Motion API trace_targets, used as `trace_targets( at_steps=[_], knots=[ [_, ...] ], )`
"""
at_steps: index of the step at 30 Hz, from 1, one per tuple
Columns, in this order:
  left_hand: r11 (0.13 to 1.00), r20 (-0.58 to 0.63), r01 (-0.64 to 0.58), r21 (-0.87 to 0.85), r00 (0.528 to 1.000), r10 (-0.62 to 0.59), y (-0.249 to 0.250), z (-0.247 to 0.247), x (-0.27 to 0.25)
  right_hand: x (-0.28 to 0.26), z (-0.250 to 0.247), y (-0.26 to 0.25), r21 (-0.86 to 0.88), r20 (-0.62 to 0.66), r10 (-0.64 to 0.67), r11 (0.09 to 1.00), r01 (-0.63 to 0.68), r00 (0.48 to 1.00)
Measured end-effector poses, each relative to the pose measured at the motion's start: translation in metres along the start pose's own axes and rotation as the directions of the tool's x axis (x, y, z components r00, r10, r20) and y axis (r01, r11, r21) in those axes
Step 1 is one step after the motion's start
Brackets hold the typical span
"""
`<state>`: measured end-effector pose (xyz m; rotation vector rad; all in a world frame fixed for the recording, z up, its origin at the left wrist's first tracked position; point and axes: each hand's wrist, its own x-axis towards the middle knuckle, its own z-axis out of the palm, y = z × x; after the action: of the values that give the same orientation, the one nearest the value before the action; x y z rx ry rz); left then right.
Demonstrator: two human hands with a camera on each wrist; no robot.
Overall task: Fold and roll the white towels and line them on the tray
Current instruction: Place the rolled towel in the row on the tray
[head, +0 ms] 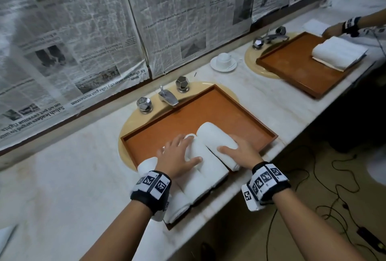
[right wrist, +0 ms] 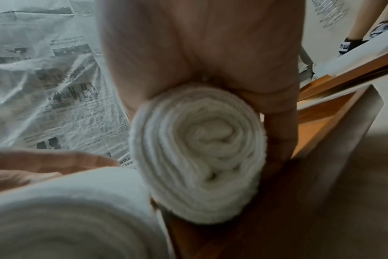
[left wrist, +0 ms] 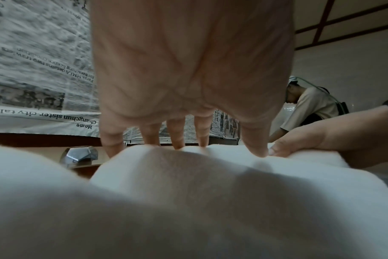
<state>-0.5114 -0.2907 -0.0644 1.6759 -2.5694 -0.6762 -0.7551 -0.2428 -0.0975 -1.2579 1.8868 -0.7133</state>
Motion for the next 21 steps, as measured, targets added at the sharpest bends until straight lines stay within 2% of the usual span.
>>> trace_targets(
  at_steps=[3, 9, 15, 18, 21],
  knots=[
    [0.999, 0.022, 0.002, 0.038, 1.0, -0.003, 0.0004, 0.0013, -0.0002, 0.0046, 0.0079, 0.0011, -0.028, 0.032, 0.033, 0.999, -0.032, 0.999],
    [0.998, 0.034, -0.001, 0.061, 0.999, -0.001, -0.0014, 0.0015, -0.0024, 0.003, 0.0058, 0.0017, -0.221, 0.05, 0.023, 0.975, -0.012, 0.999],
    [0.998, 0.045, 0.006, 0.06, 0.999, -0.009, -0.0002, -0.0008, -0.0017, 0.0019, 0.0067, 0.0002, -0.217, 0.068, -0.018, 0.976, 0.032, 0.998],
    [0.999, 0.042, 0.008, 0.049, 0.999, -0.01, -0.0007, -0.0005, -0.0001, 0.0001, 0.007, -0.0036, -0.188, 0.114, -0.048, 0.98, 0.069, 0.992],
    [0.999, 0.041, 0.012, 0.04, 0.999, -0.014, -0.0026, 0.0013, 0.0008, -0.0003, 0.0046, -0.0066, -0.229, 0.149, -0.078, 0.967, 0.111, 0.986]
  ],
)
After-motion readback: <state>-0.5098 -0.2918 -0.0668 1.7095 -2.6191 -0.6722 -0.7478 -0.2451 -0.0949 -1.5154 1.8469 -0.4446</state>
